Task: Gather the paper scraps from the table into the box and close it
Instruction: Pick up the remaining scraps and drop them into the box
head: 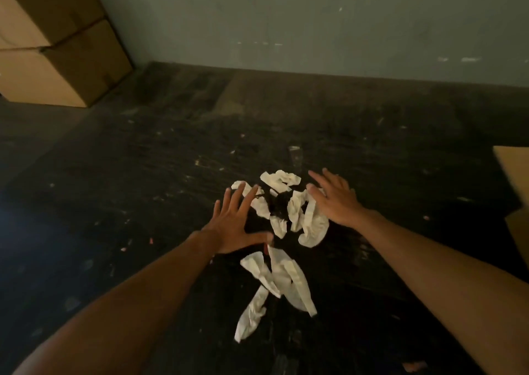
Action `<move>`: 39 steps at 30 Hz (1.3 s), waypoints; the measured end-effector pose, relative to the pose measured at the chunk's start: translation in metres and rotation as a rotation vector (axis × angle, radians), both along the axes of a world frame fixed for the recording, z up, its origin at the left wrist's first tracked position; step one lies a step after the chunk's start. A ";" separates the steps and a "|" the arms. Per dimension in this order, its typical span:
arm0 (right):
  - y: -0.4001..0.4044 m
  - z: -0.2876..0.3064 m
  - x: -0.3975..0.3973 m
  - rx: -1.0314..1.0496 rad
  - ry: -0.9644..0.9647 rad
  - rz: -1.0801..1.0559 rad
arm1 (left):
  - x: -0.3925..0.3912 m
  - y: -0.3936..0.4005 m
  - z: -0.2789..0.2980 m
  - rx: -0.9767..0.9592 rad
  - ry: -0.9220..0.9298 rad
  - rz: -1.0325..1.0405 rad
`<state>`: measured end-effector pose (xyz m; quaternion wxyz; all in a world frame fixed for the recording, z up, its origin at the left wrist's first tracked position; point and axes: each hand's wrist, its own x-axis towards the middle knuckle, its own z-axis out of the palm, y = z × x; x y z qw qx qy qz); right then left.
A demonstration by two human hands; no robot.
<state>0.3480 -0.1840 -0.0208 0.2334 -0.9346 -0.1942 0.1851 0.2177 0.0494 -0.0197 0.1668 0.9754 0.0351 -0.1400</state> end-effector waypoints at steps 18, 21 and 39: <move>-0.011 -0.008 -0.058 -0.072 0.117 0.253 | 0.046 0.018 -0.012 0.003 0.015 -0.255; -0.025 0.000 -0.096 0.035 0.180 0.195 | 0.011 0.022 -0.010 -0.016 0.024 -0.231; 0.016 -0.016 -0.208 -0.344 -0.115 0.055 | -0.060 0.009 -0.025 0.142 0.152 -0.489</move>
